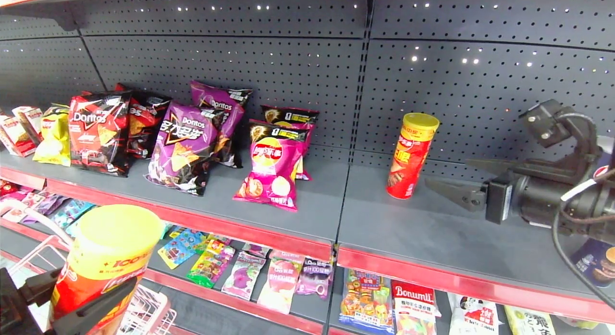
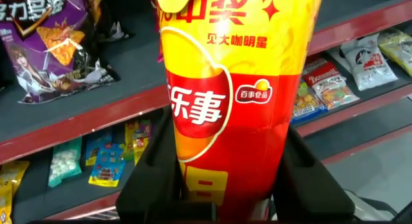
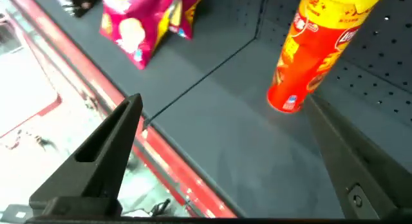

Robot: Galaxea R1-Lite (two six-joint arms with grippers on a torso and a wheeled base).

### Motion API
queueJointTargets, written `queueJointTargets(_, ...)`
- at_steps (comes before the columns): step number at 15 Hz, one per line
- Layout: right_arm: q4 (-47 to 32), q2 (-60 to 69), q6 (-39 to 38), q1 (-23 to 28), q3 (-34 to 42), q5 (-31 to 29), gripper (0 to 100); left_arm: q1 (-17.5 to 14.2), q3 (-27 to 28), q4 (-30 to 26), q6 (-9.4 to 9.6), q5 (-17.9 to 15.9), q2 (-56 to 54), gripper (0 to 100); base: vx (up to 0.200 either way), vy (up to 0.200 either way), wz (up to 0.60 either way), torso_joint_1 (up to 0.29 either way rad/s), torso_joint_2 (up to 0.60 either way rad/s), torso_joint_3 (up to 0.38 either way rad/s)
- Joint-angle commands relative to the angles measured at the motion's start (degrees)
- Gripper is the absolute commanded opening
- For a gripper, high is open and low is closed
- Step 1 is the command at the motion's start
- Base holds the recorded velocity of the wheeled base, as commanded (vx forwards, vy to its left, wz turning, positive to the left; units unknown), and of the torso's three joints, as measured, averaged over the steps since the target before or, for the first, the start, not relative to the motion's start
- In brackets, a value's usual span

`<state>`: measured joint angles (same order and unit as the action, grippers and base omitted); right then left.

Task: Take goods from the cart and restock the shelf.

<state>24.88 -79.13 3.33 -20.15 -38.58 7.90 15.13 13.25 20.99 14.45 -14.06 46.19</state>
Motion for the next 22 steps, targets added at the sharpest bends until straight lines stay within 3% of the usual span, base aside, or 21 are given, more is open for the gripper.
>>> queueJointTargets(1, 7.6, -10.1, -0.2, 4.1, 0.4, -0.8, 100, 0.0, 0.5, -0.1, -0.03, 0.1, -1.0, 0, 0.0, 0.0, 0.0, 0.0, 0.0, 0.0)
queueJointTargets(8, 14.9, -17.5, -2.8, 7.7, 1.6, -2.8, 100, 0.0, 0.5, -0.2, 0.06, 0.2, -1.6, 0, 0.0, 0.0, 0.0, 0.0, 0.0, 0.0)
queueJointTargets(15, 24.2, -23.5, -2.9, 8.1, 0.9, -2.8, 100, 0.1, 0.6, -0.2, 0.23, 0.2, -1.3, 0, 0.0, 0.0, 0.0, 0.0, 0.0, 0.0)
queueJointTargets(22, 24.3, -27.6, -2.8, 8.5, -5.1, -2.9, 100, 0.1, 0.4, -0.2, 0.23, 0.2, -1.3, 0, 0.0, 0.0, 0.0, 0.0, 0.0, 0.0)
